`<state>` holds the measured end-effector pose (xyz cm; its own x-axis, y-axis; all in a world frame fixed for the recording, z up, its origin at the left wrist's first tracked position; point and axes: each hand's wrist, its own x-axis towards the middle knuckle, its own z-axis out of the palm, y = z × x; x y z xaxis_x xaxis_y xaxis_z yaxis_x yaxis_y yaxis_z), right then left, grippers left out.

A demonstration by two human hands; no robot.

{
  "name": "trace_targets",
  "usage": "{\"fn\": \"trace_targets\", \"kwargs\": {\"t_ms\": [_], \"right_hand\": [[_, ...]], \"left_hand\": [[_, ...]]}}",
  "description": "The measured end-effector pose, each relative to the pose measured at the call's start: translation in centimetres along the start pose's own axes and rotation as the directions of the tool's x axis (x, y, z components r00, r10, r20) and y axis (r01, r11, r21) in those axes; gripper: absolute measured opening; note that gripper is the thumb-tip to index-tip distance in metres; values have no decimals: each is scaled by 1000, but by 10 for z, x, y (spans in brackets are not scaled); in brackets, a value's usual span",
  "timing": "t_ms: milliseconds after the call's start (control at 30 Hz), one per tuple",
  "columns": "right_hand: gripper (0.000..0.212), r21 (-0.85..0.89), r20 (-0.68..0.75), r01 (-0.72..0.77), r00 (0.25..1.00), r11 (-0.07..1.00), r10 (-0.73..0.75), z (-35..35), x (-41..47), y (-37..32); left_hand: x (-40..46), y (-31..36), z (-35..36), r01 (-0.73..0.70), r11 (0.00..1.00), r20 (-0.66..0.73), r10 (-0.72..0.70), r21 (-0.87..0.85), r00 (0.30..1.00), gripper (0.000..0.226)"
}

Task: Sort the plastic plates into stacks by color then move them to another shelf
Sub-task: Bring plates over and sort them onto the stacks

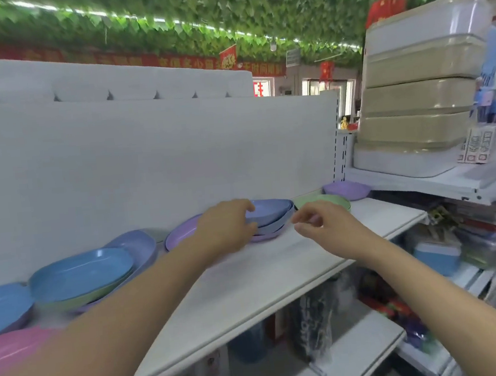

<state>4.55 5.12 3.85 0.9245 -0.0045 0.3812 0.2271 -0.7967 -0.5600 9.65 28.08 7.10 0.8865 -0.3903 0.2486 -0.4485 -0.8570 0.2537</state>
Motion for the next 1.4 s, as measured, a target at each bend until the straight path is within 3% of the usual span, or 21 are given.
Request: {"fn": "trace_targets", "kwargs": {"t_ms": [133, 233, 300, 367, 500, 633, 767, 800, 967, 1167, 1300, 1400], "right_hand": [[11, -19, 41, 8, 999, 1000, -7, 3, 29, 25], [7, -10, 38, 15, 999, 1000, -15, 7, 51, 41], [7, -18, 37, 38, 999, 999, -37, 9, 63, 48], [4, -53, 28, 65, 998, 996, -64, 9, 74, 56], [15, -185, 61, 131, 991, 974, -121, 0, 98, 70], [11, -138, 182, 119, 979, 983, -93, -1, 114, 80], [12, -33, 247, 116, 963, 993, -104, -1, 122, 81], [15, -21, 252, 116, 962, 993, -107, -3, 124, 79], [15, -64, 300, 122, 949, 991, -97, -5, 134, 72], [12, -19, 345, 85, 936, 996, -73, -1, 140, 69], [4, -170, 311, 234, 935, 957, -174, 0, 149, 70], [15, -80, 439, 378, 844, 922, -308, -3, 151, 63]], "left_hand": [[33, 6, 20, 54, 996, 67, -59, 70, 996, 23], [49, 7, 24, 78, 988, -67, -70, 130, 995, 13], [50, 10, 13, 80, 996, -110, -76, 35, 991, 13], [44, 18, -7, 98, 975, -105, -121, -199, 987, 15], [28, 35, -39, 218, 794, -31, -285, -568, 958, 17], [18, 38, -41, 333, 597, 56, -434, -730, 899, 32], [8, 35, -28, 399, 451, 137, -508, -798, 850, 9], [6, 35, -25, 401, 438, 140, -515, -805, 845, 3], [-11, 40, -23, 383, 417, 105, -552, -824, 827, 25], [-22, 32, -16, 407, 428, 105, -575, -807, 812, 29], [-27, 26, -12, 406, 429, 86, -596, -807, 798, 29], [-27, 23, -12, 392, 424, 62, -610, -817, 790, 29]]}}
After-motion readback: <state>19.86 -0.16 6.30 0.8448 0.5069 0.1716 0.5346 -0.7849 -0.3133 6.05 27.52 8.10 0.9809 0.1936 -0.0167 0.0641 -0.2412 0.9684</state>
